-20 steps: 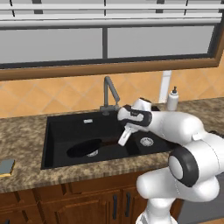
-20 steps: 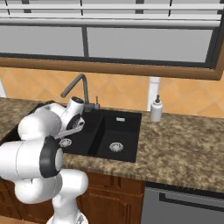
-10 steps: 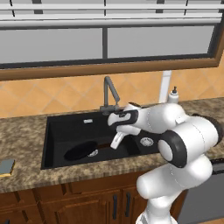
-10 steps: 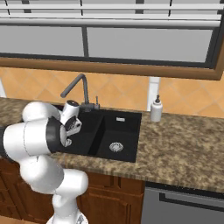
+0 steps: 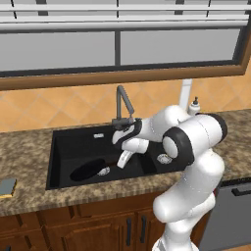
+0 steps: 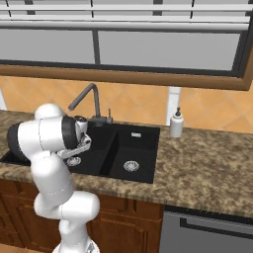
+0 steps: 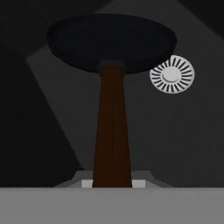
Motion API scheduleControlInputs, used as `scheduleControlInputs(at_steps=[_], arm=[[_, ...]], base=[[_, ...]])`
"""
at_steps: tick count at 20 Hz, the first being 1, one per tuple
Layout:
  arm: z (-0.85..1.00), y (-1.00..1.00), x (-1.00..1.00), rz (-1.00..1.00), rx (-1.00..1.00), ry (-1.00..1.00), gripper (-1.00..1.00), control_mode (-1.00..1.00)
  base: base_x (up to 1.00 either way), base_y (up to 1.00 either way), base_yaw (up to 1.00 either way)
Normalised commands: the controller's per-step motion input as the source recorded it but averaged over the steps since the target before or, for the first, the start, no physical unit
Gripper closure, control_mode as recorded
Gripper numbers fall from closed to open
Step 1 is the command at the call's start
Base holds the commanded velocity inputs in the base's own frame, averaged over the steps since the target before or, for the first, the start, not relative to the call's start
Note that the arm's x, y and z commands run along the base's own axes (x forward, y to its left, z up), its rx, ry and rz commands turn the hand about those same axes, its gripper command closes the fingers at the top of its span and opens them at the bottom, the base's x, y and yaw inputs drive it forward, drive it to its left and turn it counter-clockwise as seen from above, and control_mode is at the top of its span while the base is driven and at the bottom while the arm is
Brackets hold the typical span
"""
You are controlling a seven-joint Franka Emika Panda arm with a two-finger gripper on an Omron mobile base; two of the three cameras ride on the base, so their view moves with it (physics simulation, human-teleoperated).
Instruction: Pick the pan and sponge and place them into the sink. Then turn on the water.
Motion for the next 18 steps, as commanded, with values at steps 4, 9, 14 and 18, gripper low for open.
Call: scheduleControlInputs(at_steps=[4, 9, 14, 18], arm=[[-0.41, 0.09, 0.48, 0.00, 0.00, 0.00, 1.00, -1.00], [-0.38, 0.04, 0.37, 0.00, -0.01, -0.02, 1.00, -1.00], [-0.46, 0.00, 0.30, 0.00, -0.02, 0.00, 1.00, -1.00], [-0.42, 0.00, 0.24, 0.00, -0.01, 0.00, 1.00, -1.00]], base=[[0.00, 0.00, 0.00], [0.00, 0.00, 0.00], [0.00, 0.00, 0.00], [0.00, 0.00, 0.00]])
